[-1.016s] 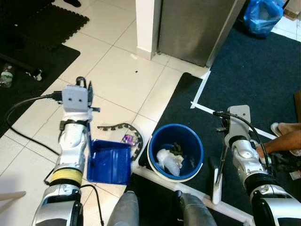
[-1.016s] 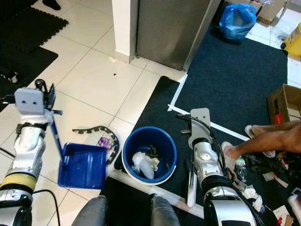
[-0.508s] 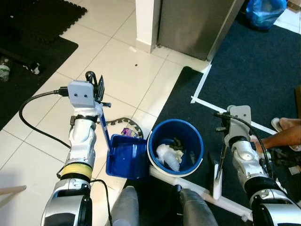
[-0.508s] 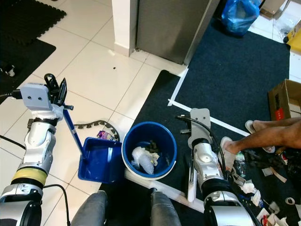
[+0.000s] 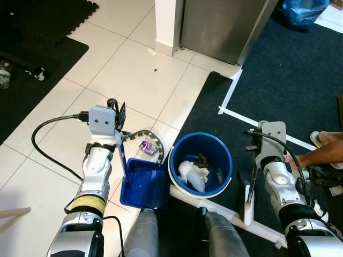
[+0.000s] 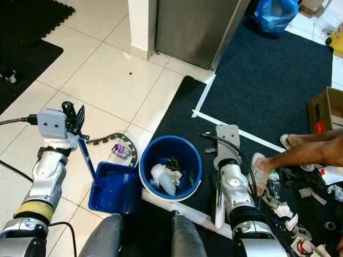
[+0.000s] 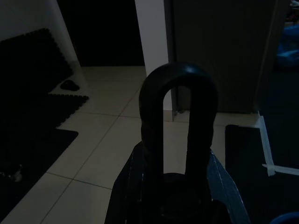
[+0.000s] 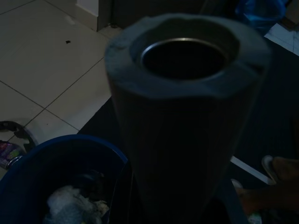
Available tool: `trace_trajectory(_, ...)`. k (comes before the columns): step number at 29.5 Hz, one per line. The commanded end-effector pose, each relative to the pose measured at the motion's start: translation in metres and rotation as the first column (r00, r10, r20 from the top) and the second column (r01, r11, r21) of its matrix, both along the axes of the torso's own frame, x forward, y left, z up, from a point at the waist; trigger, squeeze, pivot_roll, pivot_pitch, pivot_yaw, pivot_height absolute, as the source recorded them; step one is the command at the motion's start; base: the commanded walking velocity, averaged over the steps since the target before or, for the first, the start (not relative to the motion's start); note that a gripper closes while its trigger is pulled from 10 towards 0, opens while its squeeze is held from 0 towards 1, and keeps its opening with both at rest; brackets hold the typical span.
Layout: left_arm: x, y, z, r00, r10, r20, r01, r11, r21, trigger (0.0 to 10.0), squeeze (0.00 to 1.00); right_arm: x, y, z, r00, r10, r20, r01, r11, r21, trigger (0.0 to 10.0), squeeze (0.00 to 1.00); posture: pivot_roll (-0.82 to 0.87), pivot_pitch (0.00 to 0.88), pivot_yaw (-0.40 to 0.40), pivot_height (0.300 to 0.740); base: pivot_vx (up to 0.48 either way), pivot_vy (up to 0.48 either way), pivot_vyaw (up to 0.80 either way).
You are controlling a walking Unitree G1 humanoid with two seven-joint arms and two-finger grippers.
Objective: Sweep floor
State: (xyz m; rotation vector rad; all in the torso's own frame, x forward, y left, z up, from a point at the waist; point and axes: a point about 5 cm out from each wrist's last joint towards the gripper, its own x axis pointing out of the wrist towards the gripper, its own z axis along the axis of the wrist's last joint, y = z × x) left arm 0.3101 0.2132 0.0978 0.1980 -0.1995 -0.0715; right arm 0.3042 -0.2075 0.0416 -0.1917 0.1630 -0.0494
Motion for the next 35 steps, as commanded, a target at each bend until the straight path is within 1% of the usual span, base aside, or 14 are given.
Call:
trace_trajectory(1, -0.009, -0.001, -0.017, 0.997, -0.016, -0.074, 0.018, 0.999, 0.030, 10.0, 0.00, -0.022, -0.005, -0.030, 0.988, -0.026, -0.149, 0.027, 1.000, 0.006, 10.0, 0.00, 0.16, 0.278, -0.048, 0.740, 0.000, 0.000, 0.00)
trace_trajectory(6, -0.012, -0.005, -0.024, 0.995, -0.034, -0.090, 0.036, 0.999, 0.021, 10.0, 0.00, -0.023, -0.004, -0.030, 0.988, -0.023, -0.152, 0.025, 1.000, 0.008, 10.0, 0.00, 0.16, 0.280, -0.047, 0.740, 0.000, 0.000, 0.00)
trace_trajectory(7, -0.013, -0.007, -0.025, 0.995, -0.045, -0.093, 0.047, 0.999, 0.018, 10.0, 0.95, -0.023, -0.004, -0.030, 0.988, -0.023, -0.152, 0.025, 1.000, 0.009, 10.0, 0.00, 0.16, 0.283, -0.047, 0.740, 0.000, 0.000, 0.00)
trace_trajectory(9, -0.014, -0.008, -0.025, 0.994, -0.053, -0.094, 0.055, 0.998, 0.017, 10.0, 0.95, -0.023, -0.004, -0.030, 0.988, -0.024, -0.152, 0.025, 1.000, 0.009, 10.0, 0.00, 0.16, 0.283, -0.047, 0.740, 0.000, 0.000, 0.00)
trace_trajectory(10, -0.014, -0.009, -0.026, 0.994, -0.059, -0.095, 0.061, 0.998, 0.014, 10.0, 1.00, -0.023, -0.004, -0.031, 0.988, -0.024, -0.153, 0.026, 1.000, 0.008, 10.0, 0.00, 0.16, 0.282, -0.046, 0.740, 0.000, 0.000, 0.00)
trace_trajectory(15, -0.019, -0.017, -0.032, 0.990, -0.087, -0.114, 0.086, 0.996, -0.014, 10.0, 1.00, -0.023, -0.005, -0.030, 0.988, -0.028, -0.154, 0.029, 1.000, 0.007, 10.0, 0.00, 0.16, 0.280, -0.044, 0.740, 0.000, 0.000, 0.00)
trace_trajectory(16, -0.020, -0.018, -0.034, 0.989, -0.093, -0.119, 0.091, 0.996, -0.016, 10.0, 0.81, -0.023, -0.005, -0.030, 0.988, -0.029, -0.154, 0.030, 1.000, 0.007, 10.0, 0.00, 0.16, 0.279, -0.043, 0.740, 0.000, 0.000, 0.00)
trace_trajectory(17, -0.022, -0.020, -0.035, 0.987, -0.098, -0.124, 0.096, 0.995, -0.022, 10.0, 0.31, -0.023, -0.005, -0.030, 0.988, -0.029, -0.153, 0.030, 1.000, 0.007, 10.0, 0.00, 0.17, 0.277, -0.042, 0.740, 0.000, 0.000, 0.00)
trace_trajectory(27, -0.023, -0.020, -0.036, 0.987, -0.101, -0.127, 0.099, 0.995, -0.026, 10.0, 0.31, -0.023, -0.005, -0.030, 0.988, -0.029, -0.153, 0.031, 1.000, 0.008, 10.0, 0.00, 0.17, 0.277, -0.042, 0.740, 0.000, 0.000, 0.00)
trace_trajectory(28, -0.024, -0.021, -0.038, 0.986, -0.105, -0.133, 0.102, 0.994, -0.031, 10.0, 0.00, -0.022, -0.005, -0.030, 0.988, -0.030, -0.154, 0.031, 0.999, 0.007, 10.0, 0.00, 0.17, 0.276, -0.042, 0.740, 0.000, 0.000, 0.00)
trace_trajectory(29, -0.042, -0.021, -0.060, 0.971, -0.109, -0.214, 0.095, 0.993, -0.072, 10.0, 0.00, -0.022, -0.007, -0.029, 0.987, -0.035, -0.156, 0.036, 0.999, -0.001, 10.0, 0.00, 0.17, 0.264, -0.038, 0.740, 0.000, 0.000, 0.00)
trace_trajectory(30, -0.042, -0.021, -0.060, 0.971, -0.109, -0.214, 0.095, 0.993, -0.072, 10.0, 0.00, -0.022, -0.007, -0.029, 0.987, -0.035, -0.156, 0.036, 0.999, -0.001, 10.0, 0.00, 0.17, 0.264, -0.038, 0.740, 0.000, 0.000, 0.00)
trace_trajectory(32, -0.053, -0.021, -0.072, 0.959, -0.108, -0.260, 0.088, 0.992, -0.089, 10.0, 0.00, -0.021, -0.009, -0.028, 0.987, -0.038, -0.157, 0.038, 0.999, -0.006, 10.0, 0.00, 0.16, 0.259, -0.040, 0.740, 0.000, 0.000, 0.00)
trace_trajectory(35, -0.058, -0.020, -0.078, 0.953, -0.106, -0.284, 0.084, 0.993, -0.089, 10.0, 0.00, -0.021, -0.009, -0.028, 0.987, -0.040, -0.158, 0.039, 0.999, -0.008, 10.0, 0.00, 0.16, 0.255, -0.040, 0.740, 0.000, 0.000, 0.00)
